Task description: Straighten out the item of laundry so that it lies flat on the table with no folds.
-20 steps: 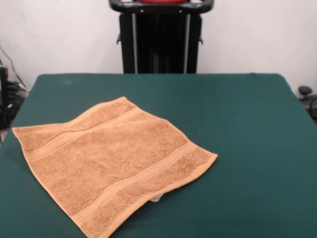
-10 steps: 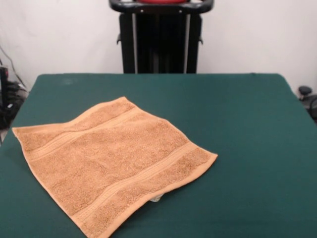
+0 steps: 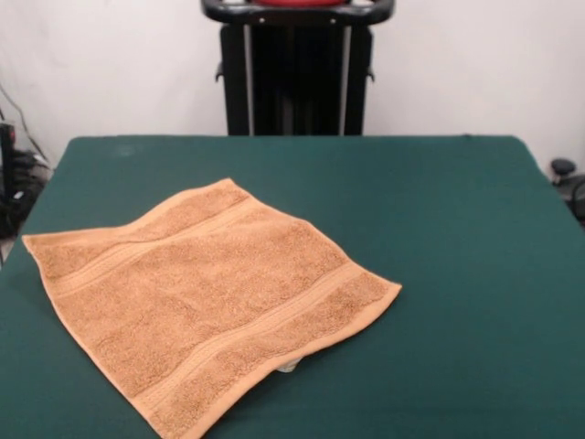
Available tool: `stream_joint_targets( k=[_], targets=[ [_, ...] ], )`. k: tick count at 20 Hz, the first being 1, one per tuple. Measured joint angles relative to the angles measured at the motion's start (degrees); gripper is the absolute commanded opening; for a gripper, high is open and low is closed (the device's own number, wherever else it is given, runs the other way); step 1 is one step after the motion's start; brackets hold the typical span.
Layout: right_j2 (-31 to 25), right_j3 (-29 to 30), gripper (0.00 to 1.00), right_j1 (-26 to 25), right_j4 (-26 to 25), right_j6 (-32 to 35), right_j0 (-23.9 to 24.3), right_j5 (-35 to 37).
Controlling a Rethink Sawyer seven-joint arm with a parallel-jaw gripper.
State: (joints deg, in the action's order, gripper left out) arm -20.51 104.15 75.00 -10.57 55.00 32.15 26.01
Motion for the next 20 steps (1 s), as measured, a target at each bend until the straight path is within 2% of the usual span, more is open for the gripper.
stream_joint_targets(
  k=[5, 10, 11, 15, 20],
  targets=[
    [0.05, 0.1, 1.0, -2.57, 0.33, 0.0, 1.81, -4.02],
    [-1.56, 0.84, 1.0, -5.19, 0.7, 0.0, 6.47, -8.92],
    [-2.94, 1.44, 1.0, -6.26, 1.4, 0.0, 9.04, -9.9],
    [-4.85, 2.47, 1.0, -9.15, 2.59, 0.0, 13.22, -10.36],
    [-5.21, 4.13, 1.0, -11.67, 3.1, 0.0, 14.27, -10.37]
  ],
)
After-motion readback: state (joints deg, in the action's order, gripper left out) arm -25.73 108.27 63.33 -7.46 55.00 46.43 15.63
